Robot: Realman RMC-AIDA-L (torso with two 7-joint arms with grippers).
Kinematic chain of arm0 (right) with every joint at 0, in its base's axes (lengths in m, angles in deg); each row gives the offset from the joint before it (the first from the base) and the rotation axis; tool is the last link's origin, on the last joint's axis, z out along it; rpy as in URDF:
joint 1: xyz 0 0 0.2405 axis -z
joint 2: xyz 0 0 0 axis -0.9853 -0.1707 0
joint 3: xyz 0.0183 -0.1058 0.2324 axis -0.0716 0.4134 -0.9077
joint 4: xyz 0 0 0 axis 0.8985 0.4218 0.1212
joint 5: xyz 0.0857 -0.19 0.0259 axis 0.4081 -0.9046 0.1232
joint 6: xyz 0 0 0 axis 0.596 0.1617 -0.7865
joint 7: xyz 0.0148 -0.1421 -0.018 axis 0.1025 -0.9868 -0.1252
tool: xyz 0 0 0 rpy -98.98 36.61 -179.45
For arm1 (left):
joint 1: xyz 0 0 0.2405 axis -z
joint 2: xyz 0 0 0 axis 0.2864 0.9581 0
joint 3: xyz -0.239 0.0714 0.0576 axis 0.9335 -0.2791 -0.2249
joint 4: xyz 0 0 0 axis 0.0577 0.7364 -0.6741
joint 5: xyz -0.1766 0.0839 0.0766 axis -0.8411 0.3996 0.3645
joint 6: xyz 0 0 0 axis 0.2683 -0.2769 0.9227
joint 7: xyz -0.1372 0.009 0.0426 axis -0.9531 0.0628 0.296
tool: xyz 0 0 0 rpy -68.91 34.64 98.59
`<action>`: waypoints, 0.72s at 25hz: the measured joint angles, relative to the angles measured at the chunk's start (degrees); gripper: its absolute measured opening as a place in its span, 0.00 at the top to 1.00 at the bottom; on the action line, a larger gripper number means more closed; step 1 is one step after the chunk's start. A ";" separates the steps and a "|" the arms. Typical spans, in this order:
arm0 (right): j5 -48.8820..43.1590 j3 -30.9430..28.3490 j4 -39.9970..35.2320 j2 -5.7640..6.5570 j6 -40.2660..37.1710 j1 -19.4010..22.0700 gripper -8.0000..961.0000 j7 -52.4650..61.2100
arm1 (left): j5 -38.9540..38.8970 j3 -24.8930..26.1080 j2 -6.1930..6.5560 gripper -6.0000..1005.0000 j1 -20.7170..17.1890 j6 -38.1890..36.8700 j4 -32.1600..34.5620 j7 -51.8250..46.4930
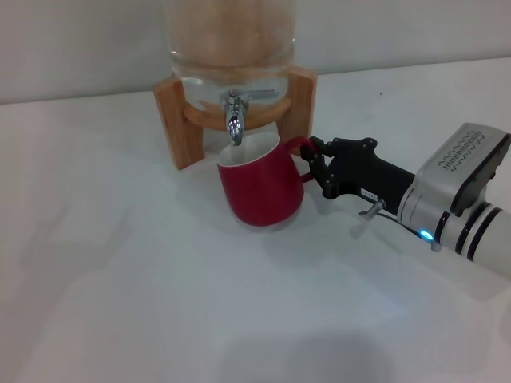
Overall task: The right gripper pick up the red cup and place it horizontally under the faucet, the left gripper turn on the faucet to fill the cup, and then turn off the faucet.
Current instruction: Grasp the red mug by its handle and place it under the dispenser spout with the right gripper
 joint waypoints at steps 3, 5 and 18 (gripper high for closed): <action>0.00 0.00 0.33 0.00 0.00 0.01 0.87 -1.07 | -0.09 0.02 -0.04 0.13 -0.03 0.02 0.00 0.00; 0.15 -0.04 0.85 0.00 0.17 0.02 0.87 -2.16 | -0.11 0.02 -0.06 0.13 -0.06 0.06 0.00 0.00; 0.14 -3.68 2.65 0.00 -1.78 0.29 0.87 -4.44 | -0.23 0.02 -0.09 0.13 -0.20 0.55 0.00 0.00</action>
